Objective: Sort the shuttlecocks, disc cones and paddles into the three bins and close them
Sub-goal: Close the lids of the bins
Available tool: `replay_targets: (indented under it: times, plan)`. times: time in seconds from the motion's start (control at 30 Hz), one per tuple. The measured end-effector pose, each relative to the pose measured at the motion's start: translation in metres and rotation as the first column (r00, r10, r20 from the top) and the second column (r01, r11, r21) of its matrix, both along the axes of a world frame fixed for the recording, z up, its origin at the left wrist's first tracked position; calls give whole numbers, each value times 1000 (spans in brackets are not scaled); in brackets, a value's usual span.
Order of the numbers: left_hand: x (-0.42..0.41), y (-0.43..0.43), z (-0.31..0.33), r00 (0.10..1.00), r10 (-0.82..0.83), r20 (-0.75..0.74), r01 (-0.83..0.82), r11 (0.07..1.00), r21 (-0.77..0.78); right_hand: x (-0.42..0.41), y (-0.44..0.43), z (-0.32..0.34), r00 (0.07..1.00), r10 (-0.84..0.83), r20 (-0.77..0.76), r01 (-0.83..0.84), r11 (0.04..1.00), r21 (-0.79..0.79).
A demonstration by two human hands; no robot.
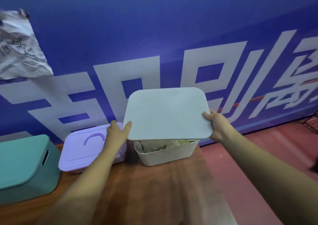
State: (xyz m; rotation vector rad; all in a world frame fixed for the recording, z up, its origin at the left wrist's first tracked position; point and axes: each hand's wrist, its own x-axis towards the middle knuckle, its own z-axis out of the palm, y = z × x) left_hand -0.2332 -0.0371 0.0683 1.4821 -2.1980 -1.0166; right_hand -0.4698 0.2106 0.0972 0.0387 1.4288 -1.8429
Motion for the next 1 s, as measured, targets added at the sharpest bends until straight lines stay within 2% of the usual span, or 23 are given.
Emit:
replay_targets:
  times: [0.03,0.07,0.13,0.2,0.3,0.43,0.57,0.63,0.8,1.0]
  plan:
    - [0,4,-1,998,-23,-55,29,994,106,-1,6,-6,1000,-1,7,1,1000,16]
    - [-2,7,-5,993,-72,-93,86,985,150,-3,10,-11,1000,2,0,-2,999,50]
    - [-8,17,-14,984,-158,-86,167,979,112,-8,9,-21,995,5,-103,13,984,179]
    - [-16,20,-28,992,-117,-53,121,990,72,-18,4,-31,956,71,-286,47,922,385]
    - [-29,21,-45,999,-39,32,37,997,62,-37,-11,-52,829,293,-476,59,801,596]
    - [-45,19,-67,981,12,195,-6,999,-32,-63,-33,-85,601,593,-536,90,616,783]
    - [-59,14,-81,952,42,302,-30,999,-45,-80,-51,-118,443,700,-561,152,558,816]
    - [-66,13,-86,945,63,321,-49,997,-52,-83,-56,-131,392,725,-566,172,546,820]
    - [-71,5,-95,927,88,365,-77,996,-45,-81,-62,-146,452,698,-555,157,550,820]
    - [-64,15,-107,933,119,341,-128,992,5,-81,-55,-150,512,697,-502,28,570,821]
